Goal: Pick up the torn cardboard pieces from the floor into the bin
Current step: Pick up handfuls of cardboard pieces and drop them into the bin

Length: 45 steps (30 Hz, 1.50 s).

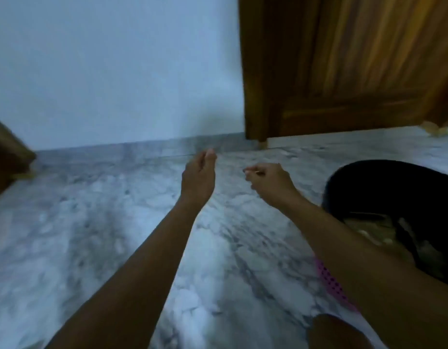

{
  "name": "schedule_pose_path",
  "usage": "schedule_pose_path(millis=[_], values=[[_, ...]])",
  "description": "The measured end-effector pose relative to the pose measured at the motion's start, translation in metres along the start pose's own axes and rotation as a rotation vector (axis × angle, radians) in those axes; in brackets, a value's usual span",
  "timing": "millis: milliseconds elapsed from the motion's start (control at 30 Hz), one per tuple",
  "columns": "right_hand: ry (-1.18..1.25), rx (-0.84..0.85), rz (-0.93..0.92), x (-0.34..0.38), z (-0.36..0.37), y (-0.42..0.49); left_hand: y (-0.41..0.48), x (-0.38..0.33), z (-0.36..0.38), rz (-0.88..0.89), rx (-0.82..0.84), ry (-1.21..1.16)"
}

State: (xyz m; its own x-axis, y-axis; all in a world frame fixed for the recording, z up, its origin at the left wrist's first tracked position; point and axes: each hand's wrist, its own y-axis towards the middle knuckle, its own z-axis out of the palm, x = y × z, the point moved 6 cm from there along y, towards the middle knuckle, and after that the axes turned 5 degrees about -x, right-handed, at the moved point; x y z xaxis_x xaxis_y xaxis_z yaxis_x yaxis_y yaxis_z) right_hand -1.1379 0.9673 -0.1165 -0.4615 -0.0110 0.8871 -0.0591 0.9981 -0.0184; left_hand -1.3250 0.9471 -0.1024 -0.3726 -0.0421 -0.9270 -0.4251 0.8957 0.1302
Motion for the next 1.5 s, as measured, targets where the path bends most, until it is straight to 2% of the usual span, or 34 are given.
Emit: schedule_pose_path(millis=[133, 300, 467, 567, 733, 967, 1267, 1433, 1500], values=[[-0.047, 0.283, -0.216, 0.072, 0.132, -0.040, -0.044, 0.052, -0.163, -0.124, -0.302, 0.108], [-0.036, 0.615, -0.425, 0.150, 0.252, -0.155, -0.149, 0.083, -0.333, -0.251, -0.596, 0.221], [-0.070, 0.853, -0.633, 0.193, 0.316, -0.284, -0.268, 0.088, -0.434, -0.348, -0.757, 0.254], [-0.191, 1.064, -0.709, 0.195, 0.348, -0.366, -0.346, 0.100, -0.475, -0.399, -0.836, 0.257], [-0.283, 1.225, -0.816, 0.185, 0.396, -0.501, -0.480, 0.136, -0.528, -0.469, -0.920, 0.291], [-0.438, 1.470, -0.930, 0.155, 0.446, -0.695, -0.679, 0.200, -0.582, -0.710, -0.970, 0.281], [-0.769, 1.798, -1.112, 0.046, 0.492, -0.866, -0.870, 0.276, -0.584, -0.982, -1.041, 0.169], [-0.942, 1.988, -1.372, -0.043, 0.496, -0.920, -0.950, 0.329, -0.545, -1.179, -1.032, 0.178], [-1.031, 1.959, -1.586, -0.069, 0.494, -0.933, -0.982, 0.347, -0.523, -1.276, -1.045, 0.175]])
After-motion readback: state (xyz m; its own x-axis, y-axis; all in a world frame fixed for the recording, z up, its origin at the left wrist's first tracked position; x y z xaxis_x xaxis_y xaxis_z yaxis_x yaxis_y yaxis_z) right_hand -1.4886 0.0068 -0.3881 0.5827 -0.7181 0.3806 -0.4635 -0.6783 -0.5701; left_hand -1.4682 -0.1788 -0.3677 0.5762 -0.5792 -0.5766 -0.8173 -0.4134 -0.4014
